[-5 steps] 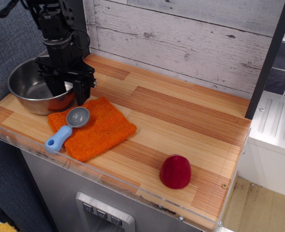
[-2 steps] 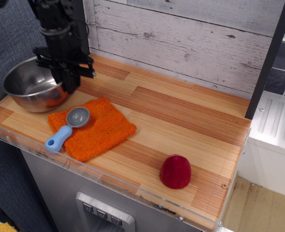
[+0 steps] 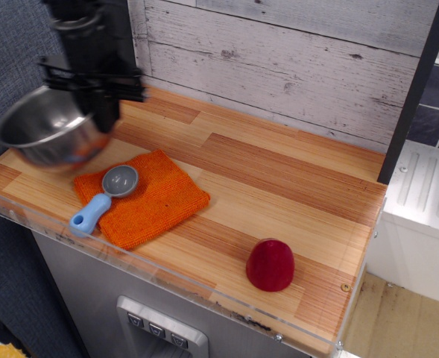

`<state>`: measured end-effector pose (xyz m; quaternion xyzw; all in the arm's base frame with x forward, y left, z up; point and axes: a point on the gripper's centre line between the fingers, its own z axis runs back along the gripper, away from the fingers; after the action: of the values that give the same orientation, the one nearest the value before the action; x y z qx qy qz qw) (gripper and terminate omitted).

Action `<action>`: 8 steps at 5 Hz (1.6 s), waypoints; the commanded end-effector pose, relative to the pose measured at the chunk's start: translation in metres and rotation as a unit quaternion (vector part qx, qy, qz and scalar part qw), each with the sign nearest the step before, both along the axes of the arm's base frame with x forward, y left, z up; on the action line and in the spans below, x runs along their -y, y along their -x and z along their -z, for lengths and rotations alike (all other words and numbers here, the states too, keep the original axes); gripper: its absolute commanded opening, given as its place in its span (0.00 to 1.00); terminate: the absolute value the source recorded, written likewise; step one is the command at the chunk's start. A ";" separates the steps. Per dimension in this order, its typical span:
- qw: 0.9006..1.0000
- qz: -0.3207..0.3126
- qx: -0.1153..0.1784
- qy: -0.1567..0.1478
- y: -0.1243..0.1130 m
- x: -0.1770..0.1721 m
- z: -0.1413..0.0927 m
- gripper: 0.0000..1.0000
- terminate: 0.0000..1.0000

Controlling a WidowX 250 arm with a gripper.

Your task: Move the bowl above the strawberry

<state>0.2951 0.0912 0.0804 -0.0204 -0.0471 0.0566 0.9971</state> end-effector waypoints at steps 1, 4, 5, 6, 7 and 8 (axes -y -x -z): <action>0.986 0.164 0.039 0.015 -0.015 0.098 -0.017 0.00 0.00; 0.965 0.256 0.046 0.046 -0.039 0.216 -0.001 0.00 0.00; 0.962 0.263 0.049 0.047 -0.041 0.222 0.011 0.00 0.00; 0.966 0.253 0.037 0.049 -0.037 0.222 0.015 1.00 0.00; 0.969 0.237 0.022 0.061 -0.027 0.211 0.016 1.00 0.00; 0.967 0.230 0.050 0.094 -0.015 0.198 -0.005 1.00 0.00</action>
<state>0.3168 -0.1025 0.0692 -0.1238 -0.0593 -0.1617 0.9773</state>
